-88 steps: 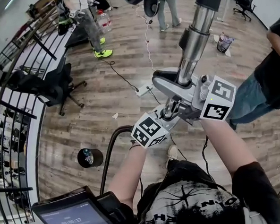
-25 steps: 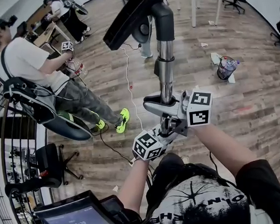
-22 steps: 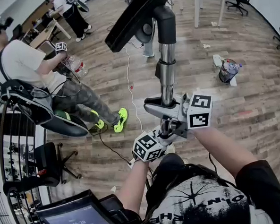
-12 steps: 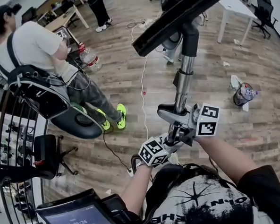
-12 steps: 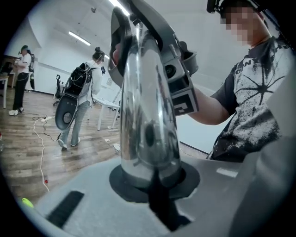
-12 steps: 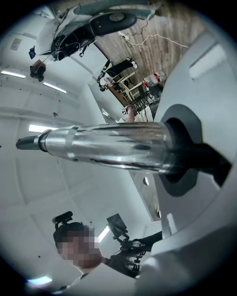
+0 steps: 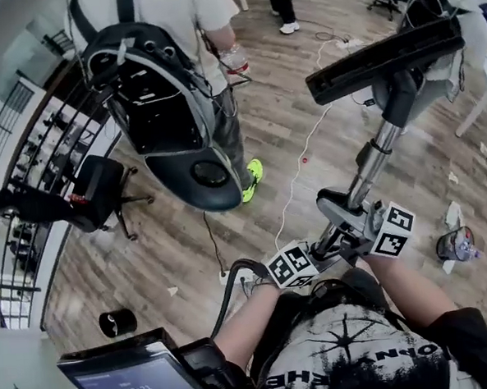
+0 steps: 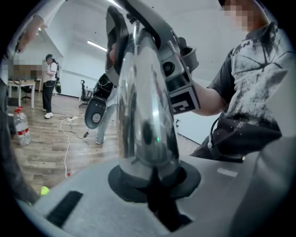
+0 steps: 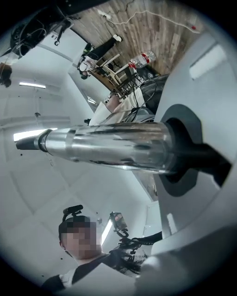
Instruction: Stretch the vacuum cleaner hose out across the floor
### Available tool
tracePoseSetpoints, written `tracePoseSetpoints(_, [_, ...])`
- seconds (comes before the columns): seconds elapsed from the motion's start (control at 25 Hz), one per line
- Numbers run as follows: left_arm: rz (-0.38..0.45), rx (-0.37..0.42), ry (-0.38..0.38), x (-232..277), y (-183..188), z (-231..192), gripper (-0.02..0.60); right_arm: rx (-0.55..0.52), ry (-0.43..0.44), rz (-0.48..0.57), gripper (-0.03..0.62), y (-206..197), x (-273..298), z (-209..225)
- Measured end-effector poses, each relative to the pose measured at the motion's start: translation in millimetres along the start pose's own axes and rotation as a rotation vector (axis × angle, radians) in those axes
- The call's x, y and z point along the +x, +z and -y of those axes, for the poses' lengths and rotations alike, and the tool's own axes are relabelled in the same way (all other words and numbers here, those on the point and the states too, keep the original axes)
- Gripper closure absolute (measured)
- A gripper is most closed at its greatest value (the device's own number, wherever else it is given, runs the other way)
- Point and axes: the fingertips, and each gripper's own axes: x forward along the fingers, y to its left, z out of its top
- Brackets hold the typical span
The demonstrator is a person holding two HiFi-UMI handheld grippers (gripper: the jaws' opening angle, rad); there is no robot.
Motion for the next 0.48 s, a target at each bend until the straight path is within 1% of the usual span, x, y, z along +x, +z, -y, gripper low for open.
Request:
tracePoseSetpoints(0.12, [-0.001, -0.043, 0.16, 0.3, 8.4, -31.8, 0.512, 0.05, 0.109, -0.05, 0.526, 2.8, 14.5, 15.9])
tracePoseSetpoints(0.16, [0.003, -0.059, 0.201, 4.3, 13.9, -39.6, 0.512, 0.063, 0.136, -0.065, 0.526, 6.8, 14.2, 21.5])
tracePoseSetpoints(0.24, [0.005, -0.063, 0.269, 19.0, 25.9, -51.0, 0.508, 0.071, 0.159, -0.087, 0.526, 17.0, 5.2, 32.3])
tracePoseSetpoints(0.32, [0.002, -0.054, 0.361, 38.4, 33.8, -60.9, 0.5, 0.073, 0.176, -0.113, 0.526, 23.1, -8.7, 41.4])
tracePoseSetpoints(0.4, [0.013, -0.072, 0.492, 54.9, 39.2, -71.5, 0.486, 0.087, 0.219, -0.153, 0.526, 24.5, -20.9, 49.0])
tracePoseSetpoints(0.48, [0.04, -0.116, 0.643, 63.3, 43.3, -84.7, 0.486, 0.119, 0.271, -0.197, 0.526, 23.5, -25.7, 57.6])
